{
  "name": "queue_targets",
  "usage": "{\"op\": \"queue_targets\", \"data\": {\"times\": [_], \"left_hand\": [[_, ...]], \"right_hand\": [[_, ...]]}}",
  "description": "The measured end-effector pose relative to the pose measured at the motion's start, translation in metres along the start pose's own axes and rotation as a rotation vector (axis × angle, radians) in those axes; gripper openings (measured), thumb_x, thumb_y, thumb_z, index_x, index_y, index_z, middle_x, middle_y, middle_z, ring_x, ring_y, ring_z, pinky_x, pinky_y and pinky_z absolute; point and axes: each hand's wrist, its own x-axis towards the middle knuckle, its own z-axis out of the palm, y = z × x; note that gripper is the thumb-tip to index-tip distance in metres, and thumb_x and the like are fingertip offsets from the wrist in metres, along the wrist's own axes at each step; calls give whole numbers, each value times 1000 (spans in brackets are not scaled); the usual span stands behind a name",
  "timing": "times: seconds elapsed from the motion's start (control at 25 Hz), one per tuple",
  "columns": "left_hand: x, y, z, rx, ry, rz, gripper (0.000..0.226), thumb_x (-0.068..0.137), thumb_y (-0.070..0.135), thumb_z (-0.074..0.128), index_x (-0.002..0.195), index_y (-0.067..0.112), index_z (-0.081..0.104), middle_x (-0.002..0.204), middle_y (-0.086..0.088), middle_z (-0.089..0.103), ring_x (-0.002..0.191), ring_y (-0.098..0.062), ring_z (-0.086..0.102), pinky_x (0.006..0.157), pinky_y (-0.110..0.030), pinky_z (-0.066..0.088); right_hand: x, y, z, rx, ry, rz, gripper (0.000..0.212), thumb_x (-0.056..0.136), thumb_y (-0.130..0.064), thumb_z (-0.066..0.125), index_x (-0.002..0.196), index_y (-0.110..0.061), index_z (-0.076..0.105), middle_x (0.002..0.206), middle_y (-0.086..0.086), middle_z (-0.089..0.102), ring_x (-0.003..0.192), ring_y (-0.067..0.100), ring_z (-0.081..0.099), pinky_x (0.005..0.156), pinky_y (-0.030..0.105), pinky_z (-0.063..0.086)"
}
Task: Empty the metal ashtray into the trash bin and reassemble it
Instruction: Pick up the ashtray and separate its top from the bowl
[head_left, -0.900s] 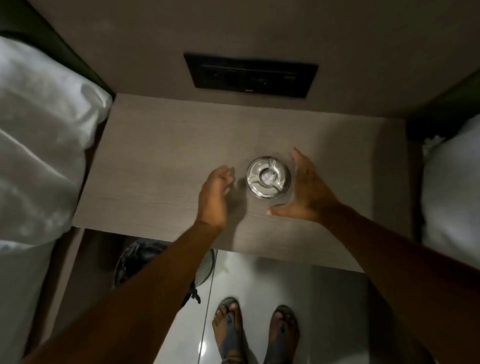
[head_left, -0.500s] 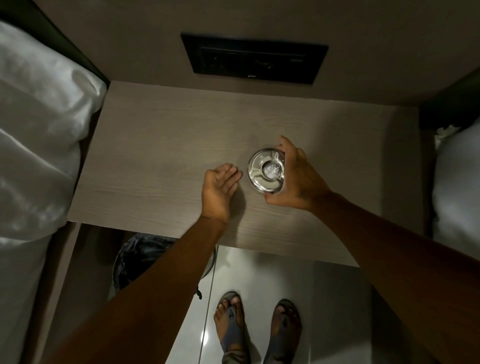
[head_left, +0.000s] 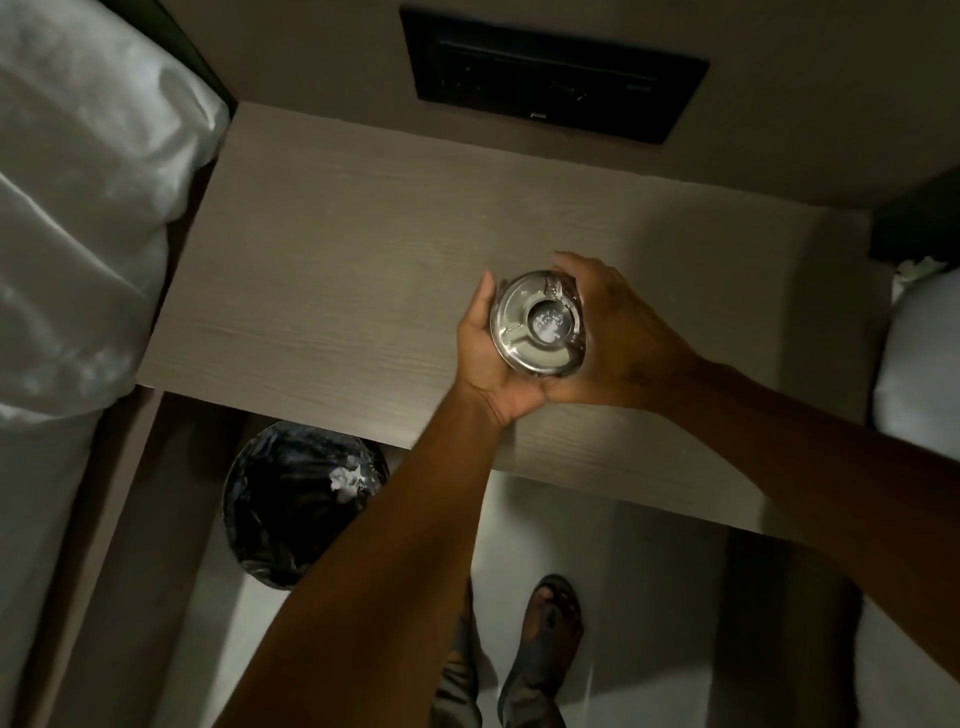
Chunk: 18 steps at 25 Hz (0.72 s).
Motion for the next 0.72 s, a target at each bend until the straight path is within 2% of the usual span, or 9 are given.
{"op": "queue_targets", "data": {"times": [0.08, 0.2, 0.32, 0.44, 0.6, 0.72], "left_hand": [[5, -3, -7, -6, -46, -43, 84, 91, 68, 48, 149, 7, 44, 148, -18, 44, 141, -34, 37, 125, -52, 12], [9, 4, -13, 3, -92, -110, 68, 89, 63, 55, 125, 7, 65, 121, -15, 68, 115, -32, 62, 116, -47, 34], [13, 9, -18, 7, -90, -147, 65, 88, 61, 58, 124, 7, 64, 118, -15, 69, 110, -31, 64, 111, -45, 39], [16, 15, -20, -49, -129, -175, 62, 95, 57, 51, 118, 2, 67, 111, -18, 72, 103, -33, 68, 93, -47, 54], [19, 18, -22, -52, -120, -171, 58, 100, 51, 42, 121, 1, 63, 114, -19, 69, 108, -34, 65, 94, -47, 51], [14, 20, -25, 3, -63, -138, 69, 94, 58, 47, 137, 5, 56, 132, -21, 61, 122, -37, 57, 101, -53, 47]], "right_hand": [[3, 1, -8, -64, -43, -35, 129, 49, -54, 88, 153, -14, 23, 144, 7, 48, 131, 21, 44, 101, 30, 39], [5, 5, -14, -112, -40, -84, 123, 52, -53, 86, 152, -15, 26, 144, 6, 49, 131, 18, 42, 97, 27, 39], [6, 7, -16, -125, -28, -131, 119, 54, -54, 84, 152, -16, 28, 144, 6, 49, 133, 17, 39, 97, 26, 38], [8, 7, -17, -142, -40, -181, 114, 56, -54, 83, 150, -14, 31, 142, 6, 49, 132, 18, 38, 97, 25, 35], [7, 3, -24, -106, -31, -202, 116, 56, -51, 87, 150, -12, 31, 144, 9, 46, 135, 22, 36, 102, 30, 36], [6, -1, -32, -26, 52, -171, 116, 56, -59, 82, 150, -16, 30, 146, 7, 44, 134, 15, 32, 100, 25, 35]]}}
